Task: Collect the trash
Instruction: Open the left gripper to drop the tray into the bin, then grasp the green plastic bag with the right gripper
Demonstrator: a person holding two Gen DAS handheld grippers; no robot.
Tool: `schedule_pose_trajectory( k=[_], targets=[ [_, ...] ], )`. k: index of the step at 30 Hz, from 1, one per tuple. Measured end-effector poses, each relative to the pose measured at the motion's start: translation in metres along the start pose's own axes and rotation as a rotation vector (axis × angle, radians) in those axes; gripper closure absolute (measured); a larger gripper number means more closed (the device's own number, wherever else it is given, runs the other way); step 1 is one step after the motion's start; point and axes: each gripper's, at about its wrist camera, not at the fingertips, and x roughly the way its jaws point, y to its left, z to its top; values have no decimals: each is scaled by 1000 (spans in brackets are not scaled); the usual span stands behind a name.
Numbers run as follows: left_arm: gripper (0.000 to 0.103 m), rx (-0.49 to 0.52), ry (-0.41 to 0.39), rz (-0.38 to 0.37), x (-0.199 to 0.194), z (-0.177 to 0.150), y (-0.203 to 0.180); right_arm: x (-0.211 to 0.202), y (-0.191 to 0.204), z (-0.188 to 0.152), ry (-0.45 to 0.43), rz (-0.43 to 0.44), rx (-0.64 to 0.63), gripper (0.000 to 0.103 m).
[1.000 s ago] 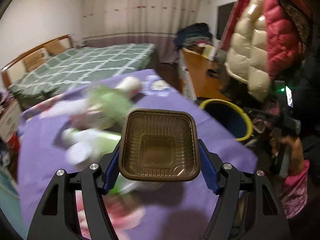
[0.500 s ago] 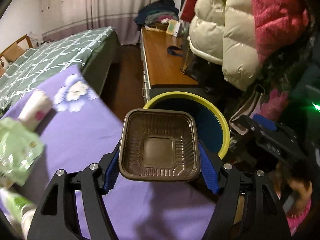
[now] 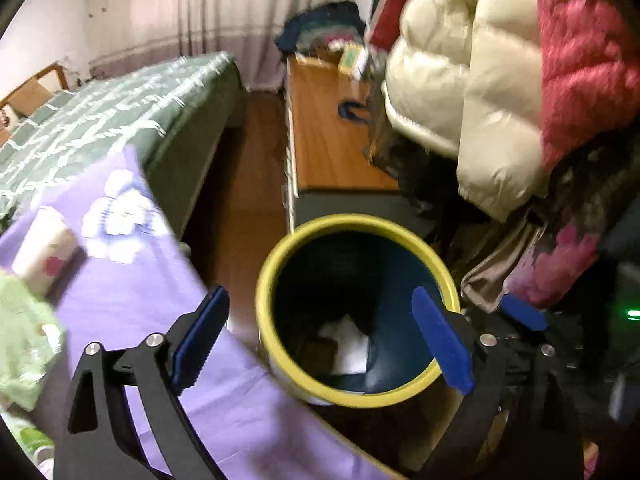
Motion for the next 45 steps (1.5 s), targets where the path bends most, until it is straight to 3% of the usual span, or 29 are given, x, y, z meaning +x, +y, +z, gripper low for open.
schedule_pose_trajectory(
  k=[6, 11, 19, 28, 40, 41, 43, 45],
  targets=[
    [7, -107, -134, 113, -88, -21, 62, 12, 68, 5, 29, 148, -125, 44],
    [5, -220, -213, 303, -163, -56, 136, 9, 152, 3, 46, 288, -278, 44],
    [5, -377, -277, 540, -229, -107, 248, -11, 279, -4, 45, 432, -485, 44],
    [5, -439, -273, 567, -250, -155, 311, 1, 379, -16, 99, 447, -701, 44],
    [5, -479, -236, 530, -222, -162, 328, 27, 405, -38, 167, 408, -806, 45],
    [5, -477, -232, 529, -220, -161, 326, 29, 404, -37, 172, 409, -807, 48],
    [5, -472, -226, 527, -218, -160, 325, 31, 403, -38, 190, 407, -814, 71],
    [5, -470, -221, 525, -217, -159, 323, 32, 403, -39, 192, 409, -819, 84]
  ],
)
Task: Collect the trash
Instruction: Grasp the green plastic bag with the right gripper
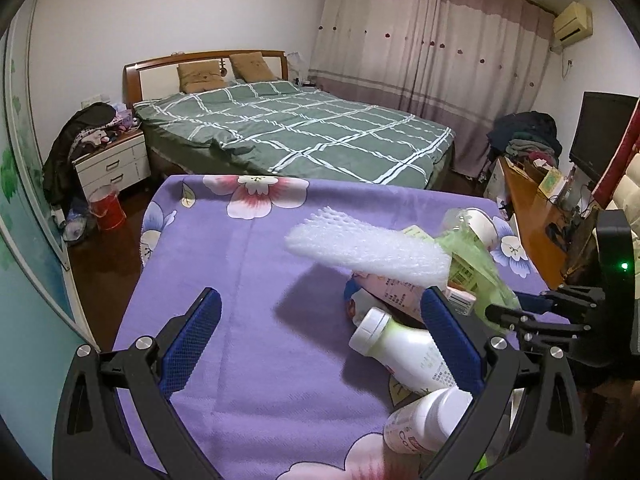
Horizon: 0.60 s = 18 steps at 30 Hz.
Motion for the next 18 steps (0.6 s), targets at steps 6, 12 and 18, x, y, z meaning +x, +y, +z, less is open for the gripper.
schedule_pose_trajectory(
  k=[6, 12, 18],
  targets=[
    [5, -4, -6, -1, -6, -3, -3, -26, -7, -10, -64, 30, 45, 94],
    [5, 3, -6, -7, -14, -11, -9, -69, -16, -25, -151, 50, 95, 94],
    [5, 13, -8, -14, -24, -21, -15, -100, -45, -52, -195, -28, 181, 94]
  ],
)
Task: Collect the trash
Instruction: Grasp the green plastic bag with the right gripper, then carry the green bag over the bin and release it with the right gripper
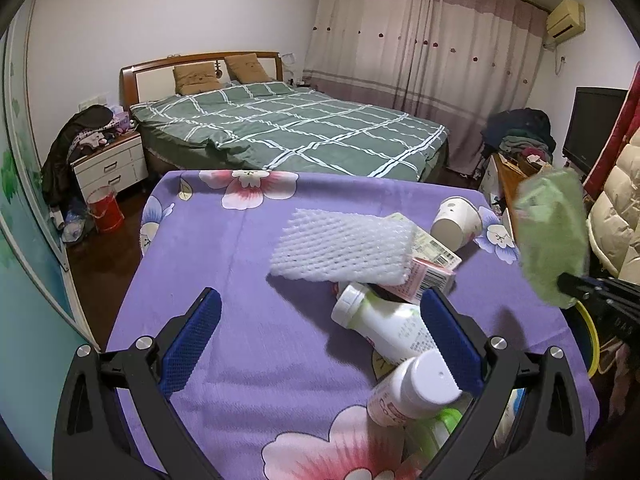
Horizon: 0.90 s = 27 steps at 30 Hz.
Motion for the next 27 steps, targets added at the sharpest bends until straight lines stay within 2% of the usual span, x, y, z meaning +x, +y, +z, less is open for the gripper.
schedule_pose_trajectory(
  k=[6, 9, 13, 20, 25, 27],
  targets=[
    [5, 11, -3, -7, -10, -9, -7, -24, -63, -27, -8, -147, 136, 94],
    [5, 17, -1, -15, -11, -10, -13, -28, -100, -46, 10, -236, 209, 94],
    [5, 37, 3, -29, -12, -13, -24, -20, -140, -66, 47, -311, 296, 94],
    [5, 64, 26, -53, -11, -20, -39, -13, -185, -91, 90, -404, 395, 88],
    [5, 75, 42, -56, -8, -24, -45, -15, -193, -96, 91, -406, 424, 76],
    [5, 78, 51, -57, -5, -26, -46, -14, -193, -96, 89, -401, 429, 75]
  ],
)
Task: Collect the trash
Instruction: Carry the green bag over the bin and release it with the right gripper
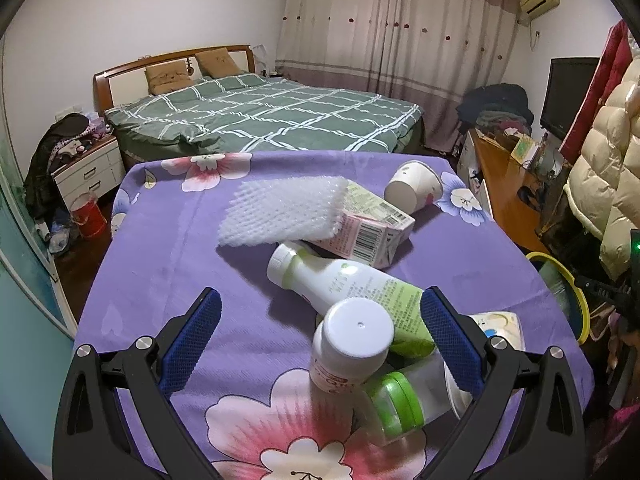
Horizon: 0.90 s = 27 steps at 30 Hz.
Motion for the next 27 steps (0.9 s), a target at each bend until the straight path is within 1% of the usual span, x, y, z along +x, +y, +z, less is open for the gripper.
schedule_pose_trajectory(
  k=[13, 20, 21, 22, 23, 24, 27],
  targets=[
    [6, 41, 61, -7, 21, -13, -10, 3, -1, -4, 9, 33, 16, 73],
    [29, 7, 104, -16, 38, -17, -2, 5, 0, -5, 12, 46, 18, 73],
    [34, 1, 106, -22, 39, -17, -1, 5, 1, -6, 13, 48, 18, 73],
    [43, -9, 105, -38, 40, -18, 1, 5, 1, -6, 13, 49, 18, 73],
    [48, -12, 104, -45, 40, -18, 2, 6, 0, -6, 14, 50, 19, 73],
    [56, -10, 101, -53, 39, -17, 2, 6, 0, -6, 14, 51, 19, 73],
    [55, 4, 93, -52, 35, -17, -1, 7, 0, -7, 18, 56, 21, 73]
  ],
)
